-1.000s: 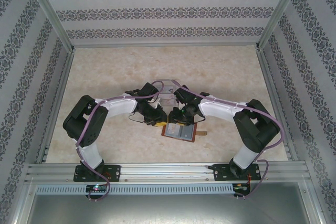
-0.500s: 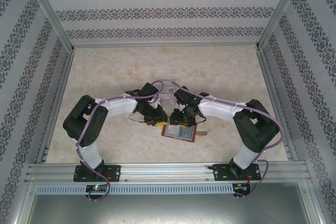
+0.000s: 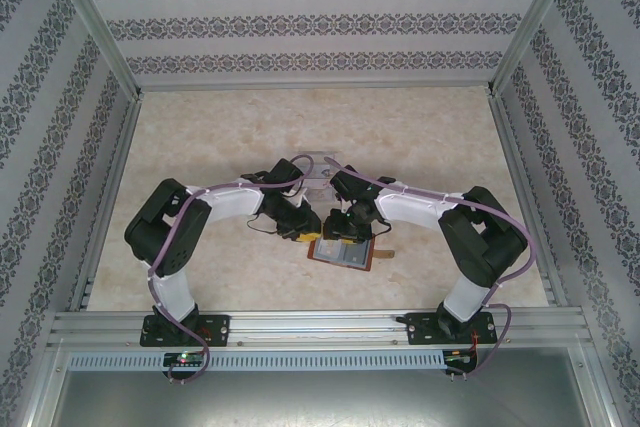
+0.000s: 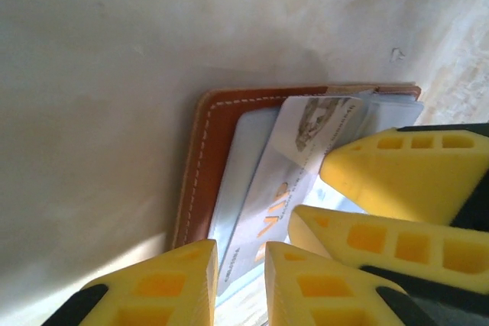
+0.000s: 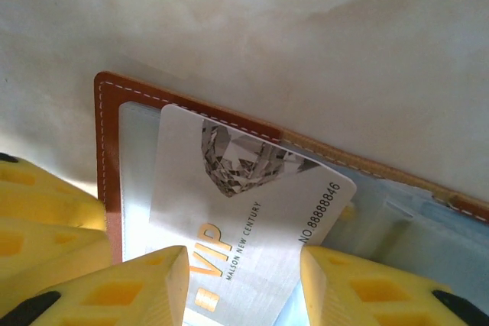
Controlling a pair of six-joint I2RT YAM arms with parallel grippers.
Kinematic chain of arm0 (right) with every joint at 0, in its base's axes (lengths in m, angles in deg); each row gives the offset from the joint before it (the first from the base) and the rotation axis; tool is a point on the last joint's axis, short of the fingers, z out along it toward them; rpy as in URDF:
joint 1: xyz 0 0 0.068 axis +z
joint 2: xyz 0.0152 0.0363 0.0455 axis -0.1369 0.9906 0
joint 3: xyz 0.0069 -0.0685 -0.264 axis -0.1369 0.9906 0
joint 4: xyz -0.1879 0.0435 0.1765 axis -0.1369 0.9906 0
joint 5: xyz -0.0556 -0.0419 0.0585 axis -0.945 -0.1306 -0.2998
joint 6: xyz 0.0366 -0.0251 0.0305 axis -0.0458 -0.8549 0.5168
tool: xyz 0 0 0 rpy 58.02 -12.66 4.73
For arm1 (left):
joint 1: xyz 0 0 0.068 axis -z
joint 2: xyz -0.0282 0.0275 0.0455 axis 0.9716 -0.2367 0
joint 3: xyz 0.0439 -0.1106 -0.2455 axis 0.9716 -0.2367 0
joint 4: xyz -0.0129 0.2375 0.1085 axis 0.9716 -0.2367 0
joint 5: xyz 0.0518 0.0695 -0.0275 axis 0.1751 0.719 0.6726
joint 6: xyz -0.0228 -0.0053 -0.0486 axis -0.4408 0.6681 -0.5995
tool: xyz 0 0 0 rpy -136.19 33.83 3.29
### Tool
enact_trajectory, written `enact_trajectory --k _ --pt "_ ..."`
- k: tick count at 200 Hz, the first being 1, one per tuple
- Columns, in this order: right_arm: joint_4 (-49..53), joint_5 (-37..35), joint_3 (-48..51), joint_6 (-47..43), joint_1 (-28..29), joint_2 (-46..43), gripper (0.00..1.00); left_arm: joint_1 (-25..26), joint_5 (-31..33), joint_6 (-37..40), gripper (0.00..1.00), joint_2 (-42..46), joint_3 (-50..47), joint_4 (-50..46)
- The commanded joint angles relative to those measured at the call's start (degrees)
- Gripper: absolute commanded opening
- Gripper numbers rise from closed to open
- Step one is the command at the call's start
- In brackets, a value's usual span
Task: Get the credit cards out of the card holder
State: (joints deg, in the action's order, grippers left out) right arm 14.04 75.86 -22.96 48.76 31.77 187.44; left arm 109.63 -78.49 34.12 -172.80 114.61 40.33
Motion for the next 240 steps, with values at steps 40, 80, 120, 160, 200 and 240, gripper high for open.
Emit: enact_trajectory --k 40,80,120,160,200,240 --pt "0.4 -1.0 1.5 -1.1 0.0 1.4 0.44 1.0 -2.0 -1.2 0.24 -3.3 1.0 3.6" --pt "0.0 -0.5 1.6 -1.0 -0.1 1.5 0.44 1.6 -3.2 -2.1 0.23 -4.5 0.9 5.7" --pt "-0.8 -0.1 2.0 -0.8 -0.1 1.6 0.43 1.9 -5.0 -4.0 0.17 -4.2 0.2 9.1" --pt "-1.1 0.2 2.3 -0.7 -0.1 1.6 0.43 1.9 -6.1 -5.5 0.17 -4.6 -0.8 12.0" --pt "-1.1 -0.1 2.4 -0.7 -0.1 0.9 0.42 1.9 -5.9 -5.8 0.17 -5.3 -1.6 12.9" --pt "0.0 -1.5 2.4 -0.6 -0.3 -3.2 0.36 1.9 -5.6 -6.2 0.16 -5.5 -2.4 13.5"
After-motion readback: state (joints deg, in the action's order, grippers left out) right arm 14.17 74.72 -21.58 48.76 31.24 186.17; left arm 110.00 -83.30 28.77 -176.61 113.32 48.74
